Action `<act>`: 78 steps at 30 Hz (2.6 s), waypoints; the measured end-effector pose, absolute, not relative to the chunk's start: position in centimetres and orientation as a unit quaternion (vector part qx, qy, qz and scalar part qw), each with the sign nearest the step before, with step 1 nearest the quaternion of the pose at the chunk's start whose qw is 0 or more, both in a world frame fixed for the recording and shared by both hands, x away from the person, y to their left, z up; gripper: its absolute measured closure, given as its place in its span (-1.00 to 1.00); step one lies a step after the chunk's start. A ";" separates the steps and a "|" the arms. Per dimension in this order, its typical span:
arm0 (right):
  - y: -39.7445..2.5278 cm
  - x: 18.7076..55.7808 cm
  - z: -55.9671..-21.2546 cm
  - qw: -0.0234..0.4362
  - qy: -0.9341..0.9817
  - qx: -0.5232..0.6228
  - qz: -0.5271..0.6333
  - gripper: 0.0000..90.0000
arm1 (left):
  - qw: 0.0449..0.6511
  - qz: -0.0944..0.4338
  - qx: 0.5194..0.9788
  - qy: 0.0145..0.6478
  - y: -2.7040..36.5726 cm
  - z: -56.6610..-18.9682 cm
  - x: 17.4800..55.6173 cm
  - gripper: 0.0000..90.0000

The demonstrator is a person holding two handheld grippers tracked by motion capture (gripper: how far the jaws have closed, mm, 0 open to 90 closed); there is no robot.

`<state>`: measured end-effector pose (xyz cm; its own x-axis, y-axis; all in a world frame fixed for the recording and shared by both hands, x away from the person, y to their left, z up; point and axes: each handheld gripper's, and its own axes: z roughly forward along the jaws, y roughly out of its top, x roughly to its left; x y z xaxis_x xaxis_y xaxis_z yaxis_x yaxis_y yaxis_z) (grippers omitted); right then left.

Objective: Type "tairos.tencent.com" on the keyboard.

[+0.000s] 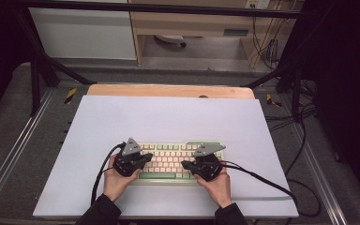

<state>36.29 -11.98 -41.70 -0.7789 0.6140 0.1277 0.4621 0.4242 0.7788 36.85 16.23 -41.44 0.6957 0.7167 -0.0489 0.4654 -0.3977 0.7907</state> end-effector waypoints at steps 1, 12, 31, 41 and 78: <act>-12.0 36.3 -41.7 0.088 0.839 0.321 0.431 1.00 | 0.415 0.152 0.821 0.361 16.4 -41.4 36.8 1.00; -11.9 36.3 -41.9 0.087 0.840 0.321 0.428 1.00 | 0.412 0.155 0.815 0.377 18.1 -41.5 36.9 1.00; -11.8 36.3 -41.9 0.086 0.840 0.321 0.429 1.00 | 0.393 0.160 0.817 0.390 18.0 -42.7 37.8 1.00; -11.9 36.3 -41.8 0.086 0.840 0.321 0.428 1.00 | 0.391 0.160 0.821 0.385 17.8 -43.1 37.7 1.00; -10.6 36.2 -41.4 0.069 0.833 0.322 0.444 1.00 | 0.417 0.156 0.804 0.393 21.1 -41.4 35.7 1.00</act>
